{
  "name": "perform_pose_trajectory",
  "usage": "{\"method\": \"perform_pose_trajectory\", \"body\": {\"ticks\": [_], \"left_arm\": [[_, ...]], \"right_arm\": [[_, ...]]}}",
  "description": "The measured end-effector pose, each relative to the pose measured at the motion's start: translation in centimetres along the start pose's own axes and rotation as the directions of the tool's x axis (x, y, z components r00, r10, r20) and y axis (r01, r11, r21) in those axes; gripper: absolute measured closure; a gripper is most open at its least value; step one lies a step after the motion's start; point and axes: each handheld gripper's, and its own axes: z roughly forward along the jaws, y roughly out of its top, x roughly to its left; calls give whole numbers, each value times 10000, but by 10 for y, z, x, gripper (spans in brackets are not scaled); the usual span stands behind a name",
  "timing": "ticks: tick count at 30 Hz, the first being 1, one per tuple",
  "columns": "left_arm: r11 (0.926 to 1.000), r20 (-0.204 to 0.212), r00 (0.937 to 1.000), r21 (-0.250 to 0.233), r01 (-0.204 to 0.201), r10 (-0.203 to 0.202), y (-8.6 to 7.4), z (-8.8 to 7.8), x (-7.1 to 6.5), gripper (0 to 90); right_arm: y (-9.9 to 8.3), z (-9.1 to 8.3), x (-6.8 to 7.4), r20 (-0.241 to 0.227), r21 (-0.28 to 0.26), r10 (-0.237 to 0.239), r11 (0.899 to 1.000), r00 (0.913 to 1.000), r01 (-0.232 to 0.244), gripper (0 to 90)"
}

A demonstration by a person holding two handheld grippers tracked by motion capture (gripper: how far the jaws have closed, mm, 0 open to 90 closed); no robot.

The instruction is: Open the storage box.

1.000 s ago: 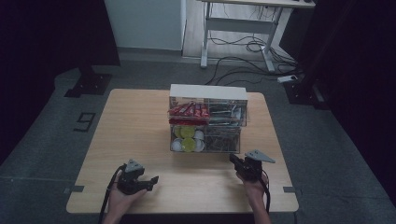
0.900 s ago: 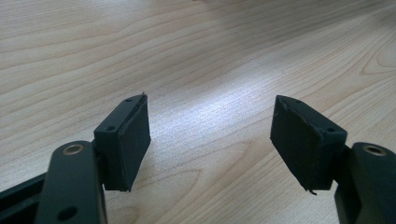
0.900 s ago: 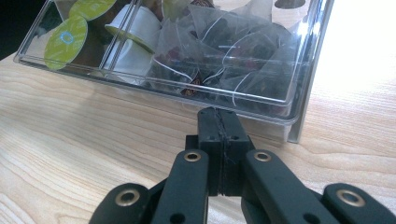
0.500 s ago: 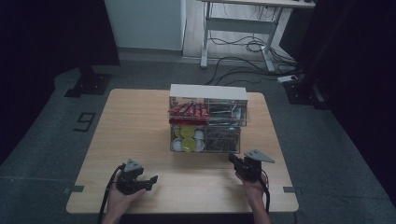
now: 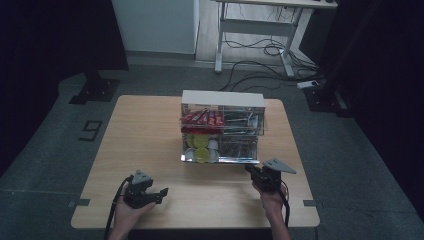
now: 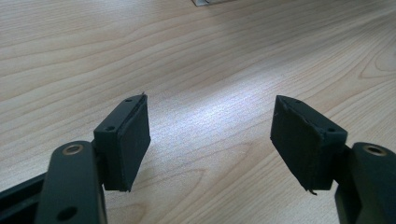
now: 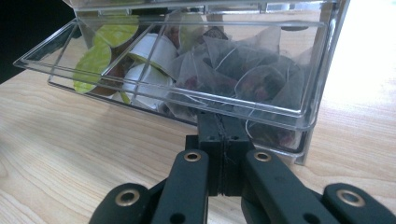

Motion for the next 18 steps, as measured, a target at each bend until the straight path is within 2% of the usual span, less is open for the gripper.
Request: {"method": "perform_pose_trajectory", "body": {"ticks": [18], "left_arm": [[10000,-38,10000,-37,79,-80,0,-2,2,285]], "right_arm": [[17,1,2,-42,-361,32,9993,10000,-34,891]]}}
